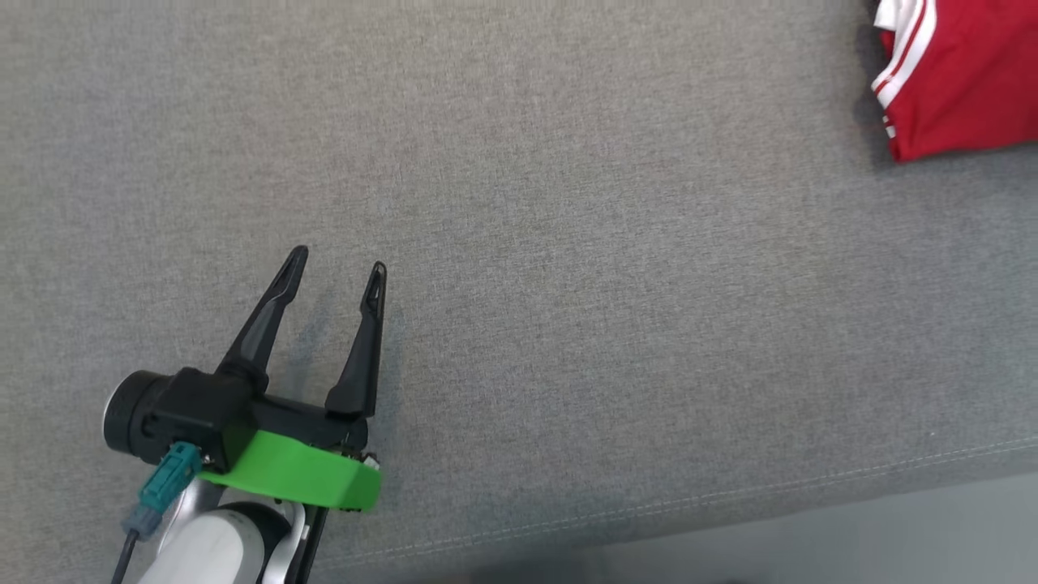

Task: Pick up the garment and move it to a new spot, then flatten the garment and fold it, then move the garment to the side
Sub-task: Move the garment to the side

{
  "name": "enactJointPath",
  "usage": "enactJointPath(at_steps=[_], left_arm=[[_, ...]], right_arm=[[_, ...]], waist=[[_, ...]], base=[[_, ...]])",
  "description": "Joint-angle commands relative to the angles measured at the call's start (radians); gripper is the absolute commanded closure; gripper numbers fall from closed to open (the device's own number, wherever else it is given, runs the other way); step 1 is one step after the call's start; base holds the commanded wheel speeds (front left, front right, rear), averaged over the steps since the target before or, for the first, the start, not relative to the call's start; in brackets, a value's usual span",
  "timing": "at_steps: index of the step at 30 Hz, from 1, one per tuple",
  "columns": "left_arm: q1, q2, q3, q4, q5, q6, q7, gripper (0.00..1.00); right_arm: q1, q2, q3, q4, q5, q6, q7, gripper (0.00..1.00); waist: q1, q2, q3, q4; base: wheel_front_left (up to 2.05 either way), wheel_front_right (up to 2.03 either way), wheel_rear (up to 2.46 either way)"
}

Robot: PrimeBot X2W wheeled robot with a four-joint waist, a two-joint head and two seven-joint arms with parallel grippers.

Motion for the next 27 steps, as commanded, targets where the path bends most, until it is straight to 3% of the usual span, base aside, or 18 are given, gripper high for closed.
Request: enactJointPath(at_steps=[1,7,13,21,27], left_arm=[[-0.019,-0.011,0.007,0.012,-0.019,-0.012,-0.013,0.00],[-0.036,-0.064,0.025,0.073,-0.086,-0.033,-0.062,0.00],[-0.020,-0.095,0.056,0.169,-0.113,-0.011,-0.105,0.00],[0.071,-0.086,0.091,0.277,-0.135,0.019,-0.134,0.00],[0.138,-0.065,0.112,0.319,-0.135,0.039,-0.151,0.00]], right_arm=[[-0.002,0.014,0.007,0.001,0.016,-0.001,-0.009,0.00],[0.016,0.075,0.036,-0.001,0.092,-0.001,-0.049,0.00],[0.115,0.141,0.119,-0.060,0.223,-0.001,-0.081,0.00],[0.369,0.183,0.214,-0.244,0.415,-0.001,-0.087,0.00],[0.567,0.198,0.218,-0.440,0.470,-0.001,-0.087,0.00]], waist=[[0.0000,0.0000,-0.052,-0.011],[0.0000,0.0000,-0.146,-0.007],[0.0000,0.0000,-0.266,0.002],[0.0000,0.0000,-0.405,0.019],[0.0000,0.0000,-0.466,0.032]], base=[[0.00,0.00,0.00],[0.00,0.00,0.00],[0.00,0.00,0.00],[0.00,0.00,0.00],[0.00,0.00,0.00]])
